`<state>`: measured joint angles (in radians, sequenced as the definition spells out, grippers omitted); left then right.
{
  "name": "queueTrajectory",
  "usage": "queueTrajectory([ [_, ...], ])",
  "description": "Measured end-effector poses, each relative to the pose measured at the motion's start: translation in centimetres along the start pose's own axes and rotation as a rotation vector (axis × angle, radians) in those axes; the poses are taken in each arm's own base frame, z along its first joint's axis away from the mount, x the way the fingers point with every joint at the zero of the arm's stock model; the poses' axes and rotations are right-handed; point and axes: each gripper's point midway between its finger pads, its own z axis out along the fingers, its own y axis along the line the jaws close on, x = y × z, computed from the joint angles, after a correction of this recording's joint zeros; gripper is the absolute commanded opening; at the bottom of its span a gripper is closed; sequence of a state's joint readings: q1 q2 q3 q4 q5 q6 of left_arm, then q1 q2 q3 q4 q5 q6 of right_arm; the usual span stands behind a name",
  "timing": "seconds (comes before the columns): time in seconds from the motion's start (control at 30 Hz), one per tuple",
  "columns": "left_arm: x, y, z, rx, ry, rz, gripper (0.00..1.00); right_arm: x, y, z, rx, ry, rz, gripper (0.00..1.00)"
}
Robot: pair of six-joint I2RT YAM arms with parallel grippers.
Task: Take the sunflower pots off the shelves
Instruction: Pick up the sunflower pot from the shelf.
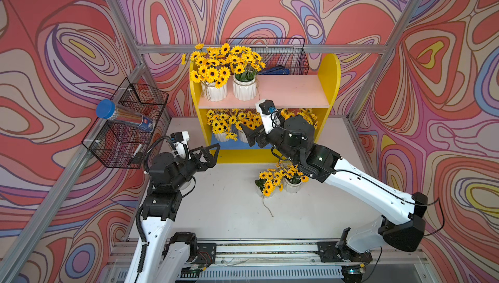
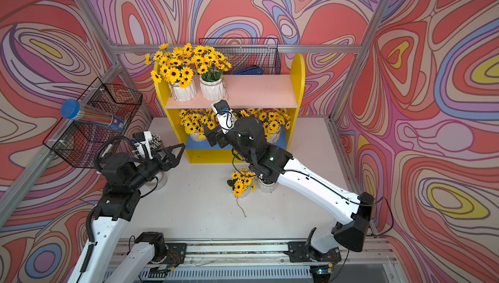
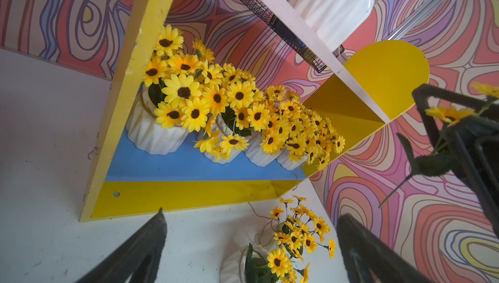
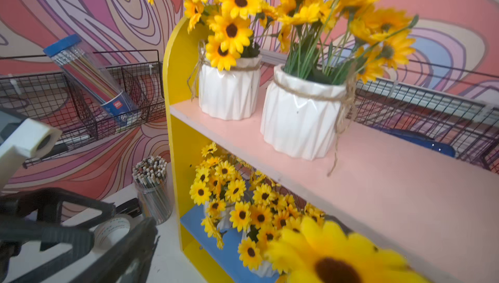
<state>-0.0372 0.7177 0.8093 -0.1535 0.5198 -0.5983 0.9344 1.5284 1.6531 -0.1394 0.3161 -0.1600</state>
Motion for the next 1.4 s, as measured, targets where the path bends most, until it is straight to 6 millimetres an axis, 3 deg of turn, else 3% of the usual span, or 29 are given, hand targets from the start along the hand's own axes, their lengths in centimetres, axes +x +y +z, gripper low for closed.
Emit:
queueTrajectory([
  [0.17,-0.1,-0.2,-0.2,0.004,-0.008,0.008,1.0,-2.1,-1.4,3.6,0.063,-0.047,-0.033,0.98],
  [0.33,-0.1,-0.2,-0.3,0.005,-0.009,0.008,1.0,-2.4,-3.7,6.1,0.118,-0.056,-0.036,0.98],
  [0.5,-0.1,-0.2,-0.2,0.005,-0.009,0.008,1.0,-2.4,-5.5,7.9,0.133,-0.067,-0.012,0.98],
  [0.7,-0.1,-0.2,-0.2,0.004,-0.007,0.007,1.0,-2.3,-7.0,8.6,0.116,-0.081,0.034,0.98],
  [1.0,-0.1,-0.1,-0.1,0.001,-0.004,0.006,1.0,-2.0,-6.6,10.9,0.055,-0.106,0.069,0.98],
  [1.4,0.0,0.1,0.1,-0.002,0.003,0.009,1.0,-1.2,-7.5,13.3,0.036,-0.117,0.089,0.98],
])
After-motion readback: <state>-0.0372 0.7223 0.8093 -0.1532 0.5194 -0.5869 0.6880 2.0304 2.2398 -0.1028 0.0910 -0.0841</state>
